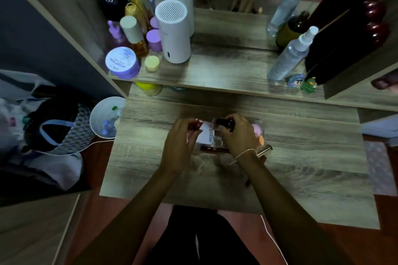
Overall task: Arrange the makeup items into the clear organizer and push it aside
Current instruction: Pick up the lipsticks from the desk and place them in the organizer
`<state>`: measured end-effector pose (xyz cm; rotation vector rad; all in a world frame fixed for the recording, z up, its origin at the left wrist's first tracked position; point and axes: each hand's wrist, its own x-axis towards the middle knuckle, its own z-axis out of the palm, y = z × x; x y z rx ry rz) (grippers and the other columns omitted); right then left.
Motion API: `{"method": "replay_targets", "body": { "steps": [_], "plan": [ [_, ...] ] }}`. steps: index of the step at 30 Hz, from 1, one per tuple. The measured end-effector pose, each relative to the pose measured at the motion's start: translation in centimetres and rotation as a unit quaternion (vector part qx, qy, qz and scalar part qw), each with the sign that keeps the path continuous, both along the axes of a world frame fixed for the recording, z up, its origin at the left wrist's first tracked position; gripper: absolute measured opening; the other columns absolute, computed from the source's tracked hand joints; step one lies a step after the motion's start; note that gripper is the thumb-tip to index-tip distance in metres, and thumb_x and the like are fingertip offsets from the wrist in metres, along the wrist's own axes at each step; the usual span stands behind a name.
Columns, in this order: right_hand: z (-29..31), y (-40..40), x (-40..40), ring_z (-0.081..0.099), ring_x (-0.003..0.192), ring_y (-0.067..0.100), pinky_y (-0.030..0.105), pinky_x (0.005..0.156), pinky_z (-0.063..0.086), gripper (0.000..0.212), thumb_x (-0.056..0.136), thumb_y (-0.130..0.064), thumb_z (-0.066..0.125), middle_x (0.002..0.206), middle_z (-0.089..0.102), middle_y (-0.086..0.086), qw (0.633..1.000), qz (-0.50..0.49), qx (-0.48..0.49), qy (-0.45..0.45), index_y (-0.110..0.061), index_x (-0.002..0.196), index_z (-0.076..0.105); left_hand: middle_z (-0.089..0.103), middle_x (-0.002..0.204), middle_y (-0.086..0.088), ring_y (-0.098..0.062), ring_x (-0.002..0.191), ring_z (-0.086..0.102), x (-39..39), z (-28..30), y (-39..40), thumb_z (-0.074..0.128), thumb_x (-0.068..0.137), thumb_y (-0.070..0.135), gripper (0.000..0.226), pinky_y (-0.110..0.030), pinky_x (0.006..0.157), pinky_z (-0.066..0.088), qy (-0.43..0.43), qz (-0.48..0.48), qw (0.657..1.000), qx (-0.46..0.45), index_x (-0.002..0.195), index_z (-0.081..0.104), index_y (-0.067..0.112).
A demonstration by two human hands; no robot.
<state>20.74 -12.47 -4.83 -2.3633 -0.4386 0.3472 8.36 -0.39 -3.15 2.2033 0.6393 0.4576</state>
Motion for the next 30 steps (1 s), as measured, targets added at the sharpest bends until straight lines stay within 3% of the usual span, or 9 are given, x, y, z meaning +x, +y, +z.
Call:
{"method": "replay_targets", "body": {
  "steps": [5, 12, 18, 26, 30],
  "plan": [
    [-0.4, 0.2, 1.0, 0.063, 0.092, 0.027, 0.032, 0.08, 0.048, 0.029, 0.073, -0.003, 0.075, 0.1, 0.068, 0.012, 0.998, 0.041, -0.04, -0.004, -0.008, 0.1, 0.067, 0.059, 0.113, -0.001, 0.006, 0.097, 0.047, 0.5, -0.4, 0.0, 0.066, 0.087, 0.016, 0.03, -0.003, 0.078, 0.038, 0.012, -0.002, 1.0, -0.006, 0.114, 0.055, 0.019],
    [-0.5, 1.4, 0.8, 0.061, 0.095, 0.034, 0.034, 0.079, 0.045, 0.026, 0.075, -0.001, 0.069, 0.102, 0.066, 0.019, 0.995, 0.056, -0.082, -0.003, -0.001, 0.101, 0.065, 0.06, 0.113, -0.003, -0.003, 0.098, 0.052, 0.3, -0.6, 0.8, 0.065, 0.087, 0.017, 0.029, -0.007, 0.079, 0.039, 0.006, -0.01, 1.0, -0.008, 0.114, 0.056, 0.016],
    [-0.2, 1.4, 0.9, 0.06, 0.098, 0.033, 0.038, 0.084, 0.049, 0.03, 0.074, -0.001, 0.07, 0.105, 0.066, 0.017, 0.994, 0.073, -0.084, 0.011, -0.006, 0.102, 0.063, 0.061, 0.114, -0.005, -0.002, 0.097, 0.051, 0.6, -0.5, 1.1, 0.066, 0.087, 0.016, 0.029, -0.004, 0.079, 0.036, 0.016, -0.006, 1.0, -0.005, 0.115, 0.057, 0.014],
    [-0.2, 1.3, 1.1, 0.061, 0.086, 0.031, 0.038, 0.075, 0.049, 0.02, 0.072, -0.002, 0.069, 0.091, 0.067, 0.014, 0.996, 0.063, -0.064, 0.021, -0.008, 0.09, 0.062, 0.061, 0.113, -0.002, 0.004, 0.094, 0.047, 1.1, -0.7, 1.4, 0.066, 0.087, 0.018, 0.029, 0.001, 0.075, 0.038, 0.011, -0.017, 1.0, 0.002, 0.114, 0.056, 0.017],
    [-0.2, 1.2, 1.3, 0.062, 0.084, 0.028, 0.038, 0.074, 0.052, 0.021, 0.075, -0.001, 0.07, 0.091, 0.068, 0.012, 0.997, 0.059, -0.048, 0.03, -0.007, 0.093, 0.062, 0.06, 0.114, -0.002, 0.002, 0.094, 0.049, 1.5, -0.6, 1.4, 0.066, 0.087, 0.018, 0.03, 0.004, 0.077, 0.037, 0.006, -0.026, 1.0, -0.003, 0.115, 0.055, 0.018]
  ]
}}
